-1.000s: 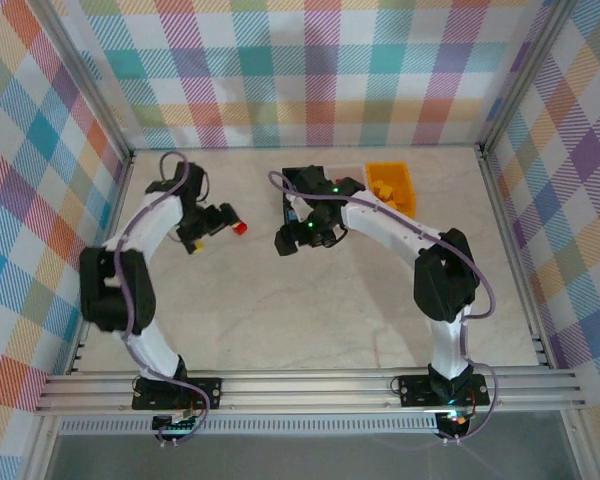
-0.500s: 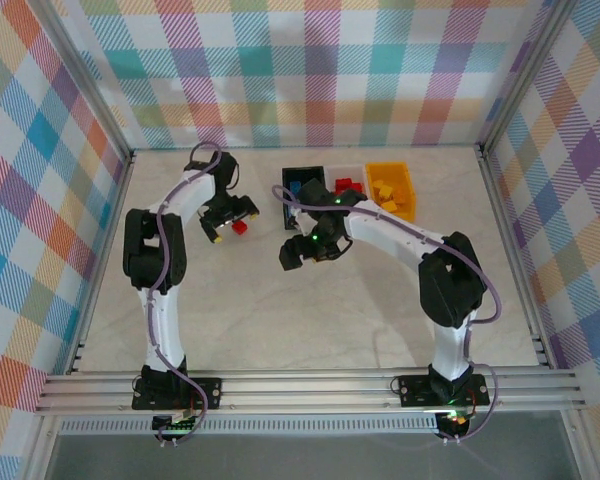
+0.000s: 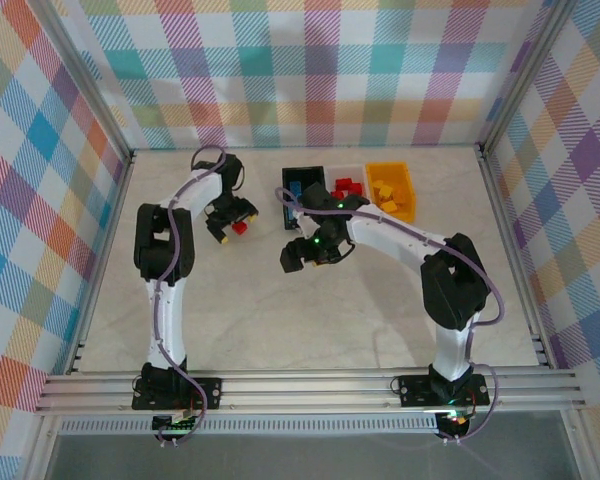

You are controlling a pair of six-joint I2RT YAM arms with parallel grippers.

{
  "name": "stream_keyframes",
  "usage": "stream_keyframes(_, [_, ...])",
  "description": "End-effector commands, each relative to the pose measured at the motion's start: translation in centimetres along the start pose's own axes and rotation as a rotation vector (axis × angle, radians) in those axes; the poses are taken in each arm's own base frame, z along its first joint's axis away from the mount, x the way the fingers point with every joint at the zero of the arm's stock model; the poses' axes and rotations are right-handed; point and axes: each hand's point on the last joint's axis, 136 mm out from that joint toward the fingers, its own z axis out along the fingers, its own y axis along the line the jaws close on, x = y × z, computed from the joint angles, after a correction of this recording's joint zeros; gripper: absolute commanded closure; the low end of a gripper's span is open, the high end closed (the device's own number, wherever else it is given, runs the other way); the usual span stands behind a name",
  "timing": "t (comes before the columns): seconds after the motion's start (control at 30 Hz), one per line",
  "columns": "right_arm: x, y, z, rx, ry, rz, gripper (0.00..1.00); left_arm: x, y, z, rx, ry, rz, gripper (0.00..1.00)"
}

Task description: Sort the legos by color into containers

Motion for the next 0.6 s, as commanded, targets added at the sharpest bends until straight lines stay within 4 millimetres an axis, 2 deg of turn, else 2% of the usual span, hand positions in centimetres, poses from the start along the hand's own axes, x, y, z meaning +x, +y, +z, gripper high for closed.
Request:
stream_keyframes(0.0, [0.2,1.1,-1.1,-0.041,-0.023,-0.001,0.18,0.3,-0.2,0.2,-0.029,0.008,-0.009,0.20])
stream_keyframes(0.23, [0.3,0.8,-1.3,-0.025,-0.025,-0.001,0.19,0.3,-0.1,1.2,-0.032,0.021,-0.016,0.42])
stream_keyframes(0.43, [0.4,0.6,-1.3,-0.017,-0.024,0.002,0.19,0.4,-0.4,1.4,-0.021,0.032,-0.011,0.64])
stream_keyframes(0.57, [0.1,0.4,-1.8,-0.009,-0.043,0.004,0.19,0.7,-0.5,0.9,-0.007,0.038,0.008,0.71])
